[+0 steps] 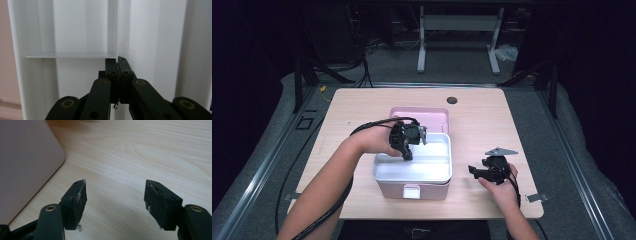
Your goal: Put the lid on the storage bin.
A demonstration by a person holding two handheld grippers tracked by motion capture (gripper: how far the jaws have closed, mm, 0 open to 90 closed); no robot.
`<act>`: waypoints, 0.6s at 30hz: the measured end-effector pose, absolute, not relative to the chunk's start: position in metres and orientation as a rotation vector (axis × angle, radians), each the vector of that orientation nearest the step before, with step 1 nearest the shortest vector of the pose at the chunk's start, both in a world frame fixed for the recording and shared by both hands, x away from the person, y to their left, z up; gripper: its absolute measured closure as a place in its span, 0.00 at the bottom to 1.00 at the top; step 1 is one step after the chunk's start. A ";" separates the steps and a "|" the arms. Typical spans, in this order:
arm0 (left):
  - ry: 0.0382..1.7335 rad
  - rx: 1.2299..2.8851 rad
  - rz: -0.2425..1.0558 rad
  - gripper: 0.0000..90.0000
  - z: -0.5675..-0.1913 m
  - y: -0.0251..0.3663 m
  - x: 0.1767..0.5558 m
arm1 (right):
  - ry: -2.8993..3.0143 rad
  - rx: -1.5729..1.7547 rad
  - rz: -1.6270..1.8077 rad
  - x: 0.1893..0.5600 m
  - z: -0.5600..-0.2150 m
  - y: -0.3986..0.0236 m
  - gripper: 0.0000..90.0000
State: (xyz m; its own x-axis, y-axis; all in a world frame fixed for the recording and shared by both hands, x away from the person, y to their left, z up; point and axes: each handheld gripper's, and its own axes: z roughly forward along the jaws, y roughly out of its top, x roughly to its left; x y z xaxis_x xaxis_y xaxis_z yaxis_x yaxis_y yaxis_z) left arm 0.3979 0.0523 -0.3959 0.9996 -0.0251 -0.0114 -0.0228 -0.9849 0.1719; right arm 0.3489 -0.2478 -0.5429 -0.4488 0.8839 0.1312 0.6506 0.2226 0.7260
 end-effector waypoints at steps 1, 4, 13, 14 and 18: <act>-0.038 2.966 -0.019 0.99 -0.397 0.052 0.398 | 2.191 1.437 1.062 0.349 -0.543 -0.248 0.38; -0.046 2.968 -0.014 0.99 -0.399 0.050 0.399 | 2.195 1.438 1.063 0.349 -0.543 -0.249 0.38; -0.035 2.986 -0.037 0.99 -0.413 0.048 0.403 | 2.203 1.437 1.065 0.349 -0.544 -0.248 0.38; -0.028 2.977 -0.042 0.99 -0.414 0.048 0.403 | 2.203 1.437 1.065 0.349 -0.544 -0.248 0.38; -0.011 2.961 -0.048 0.99 -0.416 0.048 0.405 | 2.197 1.440 1.066 0.350 -0.544 -0.248 0.38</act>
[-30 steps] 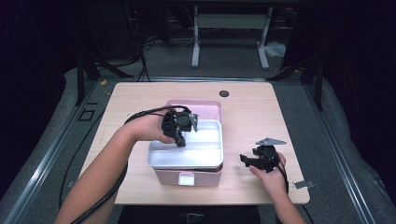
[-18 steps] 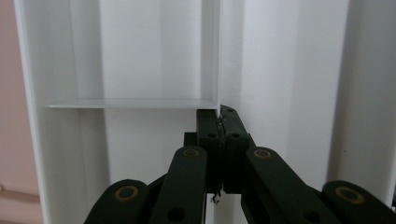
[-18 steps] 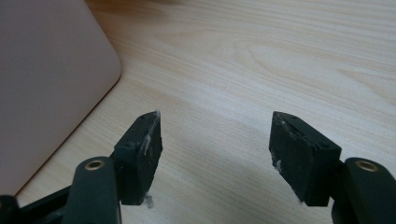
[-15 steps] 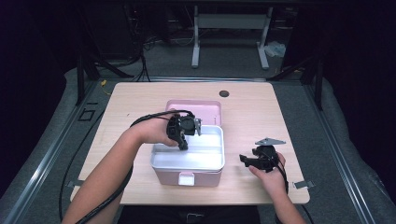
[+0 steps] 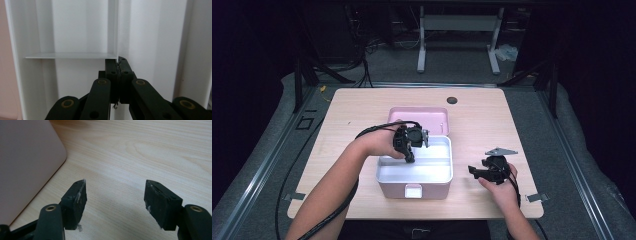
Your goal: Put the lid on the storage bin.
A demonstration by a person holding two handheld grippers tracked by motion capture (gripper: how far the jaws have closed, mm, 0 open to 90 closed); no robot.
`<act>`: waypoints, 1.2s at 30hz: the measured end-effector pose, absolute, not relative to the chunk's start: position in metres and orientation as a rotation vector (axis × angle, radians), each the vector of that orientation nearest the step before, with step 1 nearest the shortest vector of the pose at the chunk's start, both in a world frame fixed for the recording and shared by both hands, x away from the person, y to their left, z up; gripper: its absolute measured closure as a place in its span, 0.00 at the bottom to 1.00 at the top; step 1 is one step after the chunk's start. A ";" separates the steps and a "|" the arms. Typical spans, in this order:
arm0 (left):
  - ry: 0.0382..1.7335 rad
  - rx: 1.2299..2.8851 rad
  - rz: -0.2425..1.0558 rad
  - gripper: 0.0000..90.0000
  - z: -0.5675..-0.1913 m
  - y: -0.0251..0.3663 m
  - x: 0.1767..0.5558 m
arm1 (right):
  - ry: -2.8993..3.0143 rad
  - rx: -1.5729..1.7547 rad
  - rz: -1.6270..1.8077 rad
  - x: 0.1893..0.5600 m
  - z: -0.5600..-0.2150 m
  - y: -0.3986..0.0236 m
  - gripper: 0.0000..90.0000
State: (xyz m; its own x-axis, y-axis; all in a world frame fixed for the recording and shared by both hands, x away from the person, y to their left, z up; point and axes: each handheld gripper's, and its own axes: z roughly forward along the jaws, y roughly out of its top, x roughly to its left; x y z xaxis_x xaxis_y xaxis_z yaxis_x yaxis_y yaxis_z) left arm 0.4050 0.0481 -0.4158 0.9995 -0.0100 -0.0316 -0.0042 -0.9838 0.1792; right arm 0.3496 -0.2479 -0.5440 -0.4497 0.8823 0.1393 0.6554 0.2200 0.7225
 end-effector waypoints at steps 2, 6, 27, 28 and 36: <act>-0.013 2.964 -0.050 0.99 -0.417 0.048 0.406 | 2.197 1.439 1.067 0.350 -0.544 -0.248 0.38; -0.025 2.977 -0.032 0.99 -0.420 0.045 0.403 | 2.199 1.433 1.067 0.349 -0.544 -0.248 0.38; 0.077 2.853 0.043 0.89 -0.400 0.080 0.402 | 2.195 1.440 1.068 0.350 -0.544 -0.249 0.38; 0.085 2.839 0.052 0.89 -0.398 0.085 0.400 | 2.194 1.441 1.067 0.349 -0.544 -0.249 0.38; 0.156 2.756 0.092 1.00 -0.400 0.119 0.382 | 2.198 1.443 1.064 0.350 -0.544 -0.247 0.38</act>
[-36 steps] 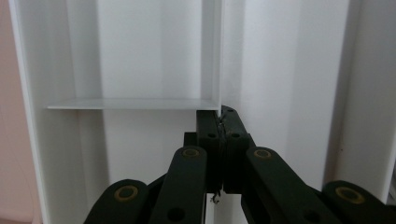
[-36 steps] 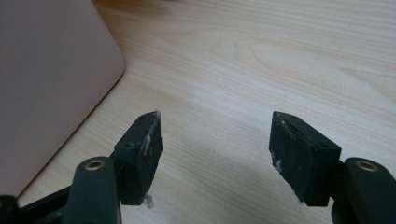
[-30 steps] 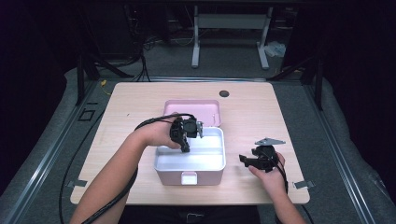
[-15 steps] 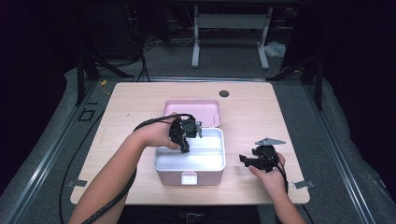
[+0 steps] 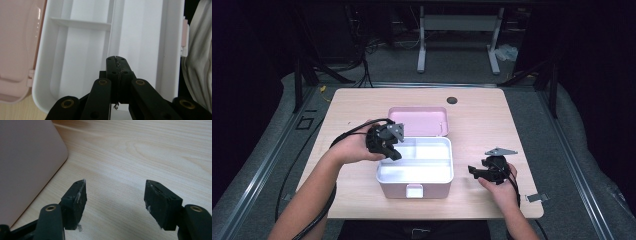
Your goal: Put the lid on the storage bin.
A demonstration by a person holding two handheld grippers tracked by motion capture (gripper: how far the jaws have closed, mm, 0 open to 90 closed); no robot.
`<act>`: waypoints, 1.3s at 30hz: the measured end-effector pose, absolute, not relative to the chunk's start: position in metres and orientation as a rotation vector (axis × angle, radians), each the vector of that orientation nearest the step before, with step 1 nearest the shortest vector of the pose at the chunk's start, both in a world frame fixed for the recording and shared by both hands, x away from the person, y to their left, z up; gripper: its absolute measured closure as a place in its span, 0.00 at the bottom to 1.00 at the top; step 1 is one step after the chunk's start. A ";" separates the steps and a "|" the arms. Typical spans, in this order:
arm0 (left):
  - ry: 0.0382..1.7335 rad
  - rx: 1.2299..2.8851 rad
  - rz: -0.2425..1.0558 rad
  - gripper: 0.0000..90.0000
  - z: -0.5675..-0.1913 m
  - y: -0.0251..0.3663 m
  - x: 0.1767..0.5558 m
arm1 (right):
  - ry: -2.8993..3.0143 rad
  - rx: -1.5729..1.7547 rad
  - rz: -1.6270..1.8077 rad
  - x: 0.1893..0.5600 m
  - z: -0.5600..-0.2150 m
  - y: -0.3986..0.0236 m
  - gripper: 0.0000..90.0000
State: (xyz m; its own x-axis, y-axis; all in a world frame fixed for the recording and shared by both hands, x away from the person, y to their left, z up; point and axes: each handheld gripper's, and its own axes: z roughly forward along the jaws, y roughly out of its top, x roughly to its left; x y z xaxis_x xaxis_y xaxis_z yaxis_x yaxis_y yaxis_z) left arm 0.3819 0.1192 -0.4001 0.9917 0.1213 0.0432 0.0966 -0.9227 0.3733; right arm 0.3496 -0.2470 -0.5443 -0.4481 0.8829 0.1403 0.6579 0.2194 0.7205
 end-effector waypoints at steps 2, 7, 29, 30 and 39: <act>0.197 2.745 0.110 1.00 -0.407 0.124 0.379 | 2.199 1.445 1.052 0.350 -0.545 -0.246 0.38; 0.282 2.727 0.121 1.00 -0.425 0.131 0.375 | 2.198 1.448 1.054 0.350 -0.545 -0.246 0.38; 0.502 2.612 0.153 1.00 -0.434 0.136 0.361 | 2.175 1.460 1.109 0.358 -0.533 -0.247 0.37; 0.510 2.612 0.165 1.00 -0.434 0.135 0.360 | 2.171 1.460 1.119 0.359 -0.530 -0.246 0.37; 0.537 2.623 0.260 1.00 -0.434 0.129 0.350 | 2.155 1.423 1.132 0.381 -0.502 -0.240 0.38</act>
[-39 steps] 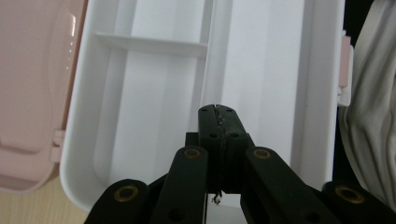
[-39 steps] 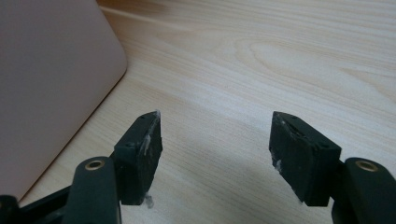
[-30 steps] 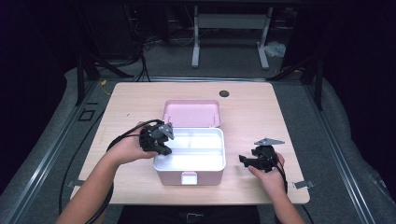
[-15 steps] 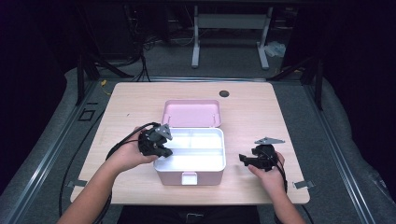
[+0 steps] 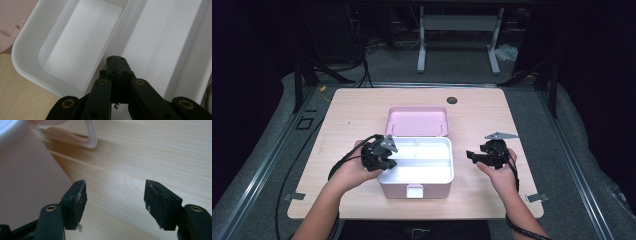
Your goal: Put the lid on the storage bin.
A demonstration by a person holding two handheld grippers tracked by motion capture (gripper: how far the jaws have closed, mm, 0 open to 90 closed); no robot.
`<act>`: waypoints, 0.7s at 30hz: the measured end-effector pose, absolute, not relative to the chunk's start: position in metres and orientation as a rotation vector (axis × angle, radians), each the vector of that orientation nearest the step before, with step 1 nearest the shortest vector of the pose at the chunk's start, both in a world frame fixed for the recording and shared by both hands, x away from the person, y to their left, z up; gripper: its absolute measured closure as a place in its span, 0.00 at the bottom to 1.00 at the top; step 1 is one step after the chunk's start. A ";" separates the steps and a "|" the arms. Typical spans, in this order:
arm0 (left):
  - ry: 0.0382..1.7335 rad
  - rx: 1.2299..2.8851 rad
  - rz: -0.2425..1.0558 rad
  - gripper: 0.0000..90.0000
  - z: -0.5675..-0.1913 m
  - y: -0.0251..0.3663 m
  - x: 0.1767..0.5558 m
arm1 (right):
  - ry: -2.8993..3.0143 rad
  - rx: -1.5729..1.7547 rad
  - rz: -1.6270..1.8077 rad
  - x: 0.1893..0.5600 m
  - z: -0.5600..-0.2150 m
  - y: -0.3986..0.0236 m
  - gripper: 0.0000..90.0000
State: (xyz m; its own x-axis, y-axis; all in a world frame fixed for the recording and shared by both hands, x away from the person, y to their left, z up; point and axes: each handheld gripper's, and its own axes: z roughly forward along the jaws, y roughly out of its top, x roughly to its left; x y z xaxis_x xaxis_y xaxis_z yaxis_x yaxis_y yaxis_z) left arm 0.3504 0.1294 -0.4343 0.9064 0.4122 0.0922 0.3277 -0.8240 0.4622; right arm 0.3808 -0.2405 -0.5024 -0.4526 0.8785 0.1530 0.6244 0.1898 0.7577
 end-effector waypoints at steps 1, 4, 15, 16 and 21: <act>0.542 2.627 0.263 1.00 -0.434 0.129 0.350 | 2.151 1.419 1.137 0.384 -0.499 -0.240 0.39; 0.548 2.619 0.259 1.00 -0.434 0.130 0.351 | 2.130 1.403 1.163 0.394 -0.488 -0.236 0.39; 0.577 2.590 0.226 1.00 -0.435 0.133 0.353 | 2.151 1.344 1.148 0.433 -0.458 -0.218 0.43; 0.572 2.590 0.228 1.00 -0.435 0.133 0.353 | 2.149 1.346 1.133 0.436 -0.457 -0.215 0.43; 0.576 2.578 0.226 1.00 -0.436 0.135 0.353 | 2.155 1.347 1.118 0.450 -0.453 -0.206 0.43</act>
State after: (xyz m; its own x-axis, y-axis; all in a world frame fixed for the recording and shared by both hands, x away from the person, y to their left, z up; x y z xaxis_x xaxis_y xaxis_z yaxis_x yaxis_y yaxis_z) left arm 0.3526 0.1351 -0.4359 0.8974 0.4379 0.0539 0.3575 -0.7932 0.4930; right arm 0.4502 -0.2061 -0.4530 -0.4792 0.8719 0.1006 0.5842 0.2313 0.7779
